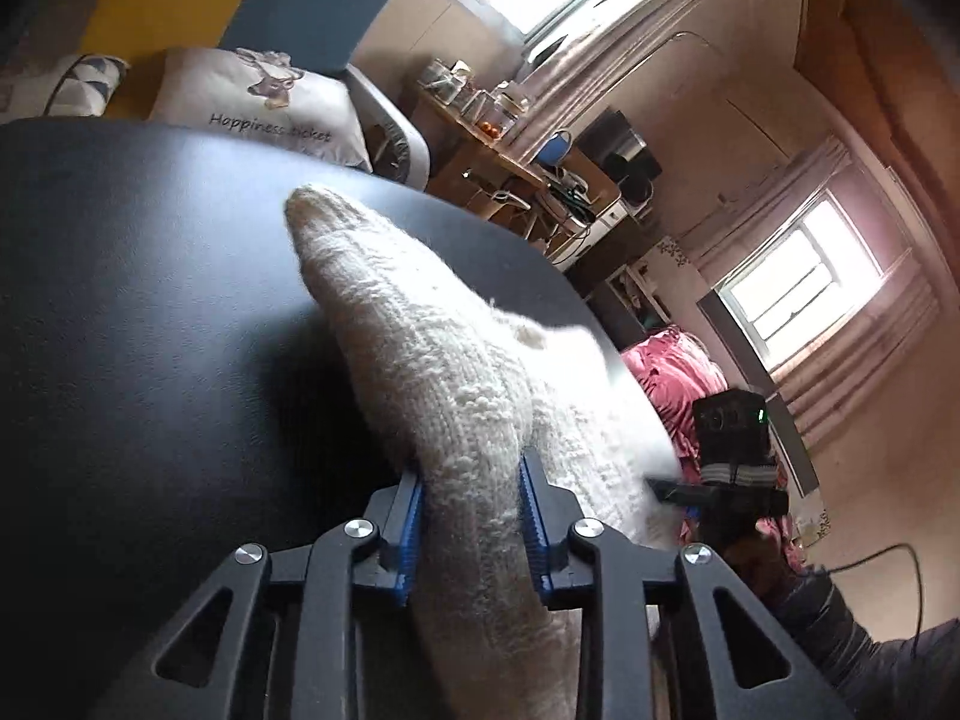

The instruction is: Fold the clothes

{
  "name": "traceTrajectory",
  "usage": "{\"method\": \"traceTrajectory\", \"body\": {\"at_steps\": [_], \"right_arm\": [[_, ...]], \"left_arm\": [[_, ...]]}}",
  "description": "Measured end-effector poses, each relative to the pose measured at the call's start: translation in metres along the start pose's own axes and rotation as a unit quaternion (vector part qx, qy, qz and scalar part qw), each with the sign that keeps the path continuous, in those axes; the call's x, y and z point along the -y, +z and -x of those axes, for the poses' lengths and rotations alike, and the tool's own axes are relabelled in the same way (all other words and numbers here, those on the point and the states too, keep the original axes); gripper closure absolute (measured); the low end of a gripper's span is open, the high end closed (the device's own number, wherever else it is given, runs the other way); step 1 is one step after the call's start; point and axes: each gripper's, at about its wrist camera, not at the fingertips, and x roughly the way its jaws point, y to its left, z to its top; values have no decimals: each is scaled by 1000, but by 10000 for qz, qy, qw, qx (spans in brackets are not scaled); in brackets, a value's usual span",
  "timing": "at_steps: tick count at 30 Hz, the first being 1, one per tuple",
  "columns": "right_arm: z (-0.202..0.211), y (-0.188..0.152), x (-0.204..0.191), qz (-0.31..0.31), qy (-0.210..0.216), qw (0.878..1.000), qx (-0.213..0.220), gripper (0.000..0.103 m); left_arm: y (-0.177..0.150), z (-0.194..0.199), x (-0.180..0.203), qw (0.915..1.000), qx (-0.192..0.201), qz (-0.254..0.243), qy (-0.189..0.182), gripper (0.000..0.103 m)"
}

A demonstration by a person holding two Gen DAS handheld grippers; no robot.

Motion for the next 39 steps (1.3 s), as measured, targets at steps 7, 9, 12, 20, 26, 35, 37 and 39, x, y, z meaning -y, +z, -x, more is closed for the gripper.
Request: {"method": "traceTrajectory", "body": {"at_steps": [7,9,12,20,26,35,37,39], "right_arm": [[-14,-3,-23,564,-455,9972,-180,4],[-13,-1,-23,523,-530,9969,-246,8],[-3,-4,-33,686,-664,9954,-28,47],[-5,-14,-52,978,-541,9937,110,57],[-43,-13,-89,1213,98,9926,54,57],[-172,35,-258,2794,1172,9507,-655,57],[-209,39,-300,3219,1253,9338,-937,57],[-245,39,-338,3632,1248,9149,-1241,57]], "left_arm": [[-8,8,-8,9996,-98,176,174,71],[-4,7,-4,9996,-134,151,205,71],[-3,12,0,9995,47,217,205,77],[-1,51,23,9973,736,20,-37,84],[-14,114,16,9918,1271,-20,151,85],[-55,268,-27,9488,2715,498,1534,85],[-70,289,-43,9371,2865,799,1828,85],[-86,300,-65,9259,2880,1197,2130,85]]}}
